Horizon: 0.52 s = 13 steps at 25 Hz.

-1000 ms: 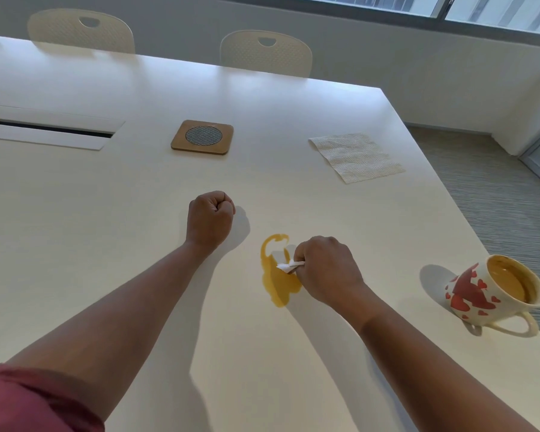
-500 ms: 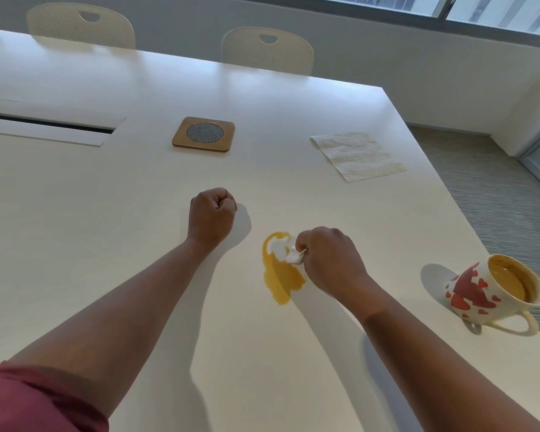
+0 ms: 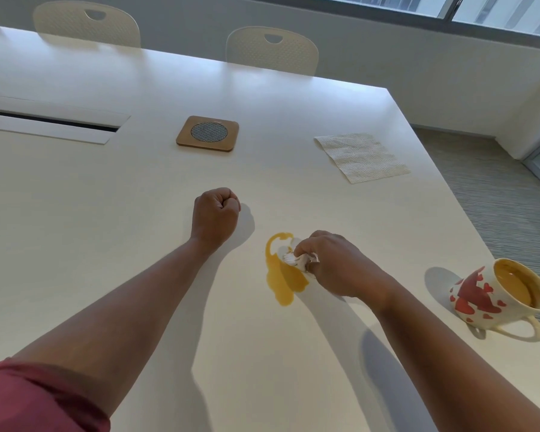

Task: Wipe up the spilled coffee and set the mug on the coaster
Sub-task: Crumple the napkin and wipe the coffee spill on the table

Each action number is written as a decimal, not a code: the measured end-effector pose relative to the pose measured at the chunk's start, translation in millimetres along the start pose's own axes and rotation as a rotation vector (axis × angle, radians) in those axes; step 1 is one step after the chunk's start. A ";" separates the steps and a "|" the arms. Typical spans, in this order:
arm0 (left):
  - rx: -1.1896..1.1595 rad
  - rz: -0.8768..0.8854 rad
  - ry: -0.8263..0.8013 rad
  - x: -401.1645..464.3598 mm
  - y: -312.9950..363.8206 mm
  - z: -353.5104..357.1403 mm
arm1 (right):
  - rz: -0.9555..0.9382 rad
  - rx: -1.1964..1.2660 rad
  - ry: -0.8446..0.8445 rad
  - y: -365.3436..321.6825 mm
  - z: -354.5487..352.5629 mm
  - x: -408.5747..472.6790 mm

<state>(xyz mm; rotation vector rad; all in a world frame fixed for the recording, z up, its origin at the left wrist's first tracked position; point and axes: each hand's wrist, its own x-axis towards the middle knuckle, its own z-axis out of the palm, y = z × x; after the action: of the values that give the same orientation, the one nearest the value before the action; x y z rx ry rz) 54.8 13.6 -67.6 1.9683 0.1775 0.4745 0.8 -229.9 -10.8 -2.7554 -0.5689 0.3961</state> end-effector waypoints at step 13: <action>0.011 0.000 -0.008 2.3 -3.7 1.3 | 0.056 0.200 0.241 6.3 -14.0 16.3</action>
<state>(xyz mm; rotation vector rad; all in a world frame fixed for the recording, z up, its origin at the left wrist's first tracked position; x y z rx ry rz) 57.7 14.9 -70.8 1.9806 0.1756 0.4661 21.9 -231.8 -3.5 -2.5801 -0.3709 0.1216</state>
